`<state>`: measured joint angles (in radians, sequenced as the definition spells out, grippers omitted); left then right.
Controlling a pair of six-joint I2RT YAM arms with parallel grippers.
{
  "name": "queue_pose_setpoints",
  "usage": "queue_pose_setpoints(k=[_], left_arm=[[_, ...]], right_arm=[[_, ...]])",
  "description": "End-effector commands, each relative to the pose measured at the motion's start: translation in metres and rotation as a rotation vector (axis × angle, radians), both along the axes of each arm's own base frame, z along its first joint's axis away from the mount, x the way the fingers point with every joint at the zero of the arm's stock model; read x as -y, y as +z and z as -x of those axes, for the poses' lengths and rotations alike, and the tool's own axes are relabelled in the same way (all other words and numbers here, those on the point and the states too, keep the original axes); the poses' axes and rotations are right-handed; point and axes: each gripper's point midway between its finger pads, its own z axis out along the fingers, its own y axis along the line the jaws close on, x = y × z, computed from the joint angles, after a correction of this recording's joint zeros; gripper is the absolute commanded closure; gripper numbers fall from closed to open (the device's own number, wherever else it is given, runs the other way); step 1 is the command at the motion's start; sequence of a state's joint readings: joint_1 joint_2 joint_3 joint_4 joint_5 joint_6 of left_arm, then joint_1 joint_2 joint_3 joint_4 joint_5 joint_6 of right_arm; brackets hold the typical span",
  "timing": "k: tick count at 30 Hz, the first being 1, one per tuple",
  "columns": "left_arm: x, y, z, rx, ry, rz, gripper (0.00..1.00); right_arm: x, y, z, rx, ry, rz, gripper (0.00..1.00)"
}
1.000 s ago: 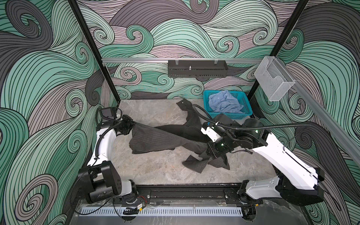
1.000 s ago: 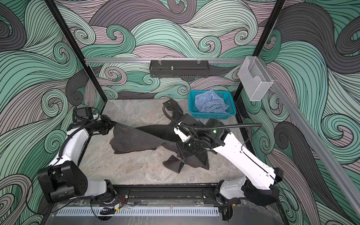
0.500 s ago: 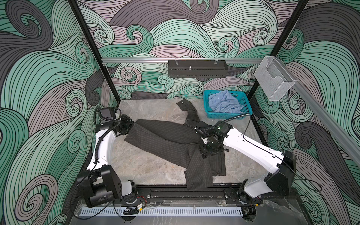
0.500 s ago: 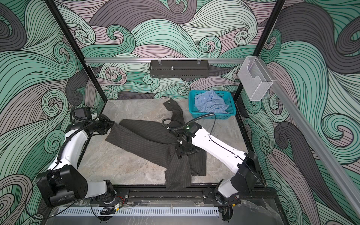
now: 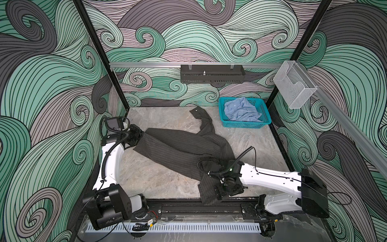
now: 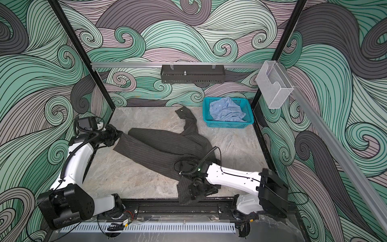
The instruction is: Fold and stack the long sleeve shirts
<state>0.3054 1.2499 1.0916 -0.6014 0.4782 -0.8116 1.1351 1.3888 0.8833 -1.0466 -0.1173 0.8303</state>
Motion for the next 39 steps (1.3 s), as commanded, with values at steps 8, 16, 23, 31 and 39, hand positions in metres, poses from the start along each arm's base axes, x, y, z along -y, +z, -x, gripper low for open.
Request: queue_pose_setpoints(k=[8, 16, 23, 31, 39], left_arm=[[-0.002, -0.001, 0.013, -0.013, 0.003, -0.028, 1.0], [-0.003, -0.003, 0.012, -0.011, 0.006, -0.033, 1.0], [-0.008, -0.006, 0.011, -0.011, 0.022, -0.031, 1.0], [-0.011, -0.001, 0.017, 0.001, 0.034, -0.031, 1.0], [-0.003, -0.006, 0.033, -0.021, 0.014, -0.025, 1.0]], right_arm=[[-0.067, -0.017, -0.008, -0.009, -0.002, -0.219, 0.46], [-0.101, 0.036, 0.038, 0.138, 0.386, -0.27, 1.0], [-0.121, 0.026, 0.159, 0.033, 0.929, -0.262, 1.0], [-0.093, 0.04, 0.1, 0.203, 0.675, -0.239, 0.35], [-0.047, 0.072, -0.043, 0.408, 0.133, -0.283, 0.22]])
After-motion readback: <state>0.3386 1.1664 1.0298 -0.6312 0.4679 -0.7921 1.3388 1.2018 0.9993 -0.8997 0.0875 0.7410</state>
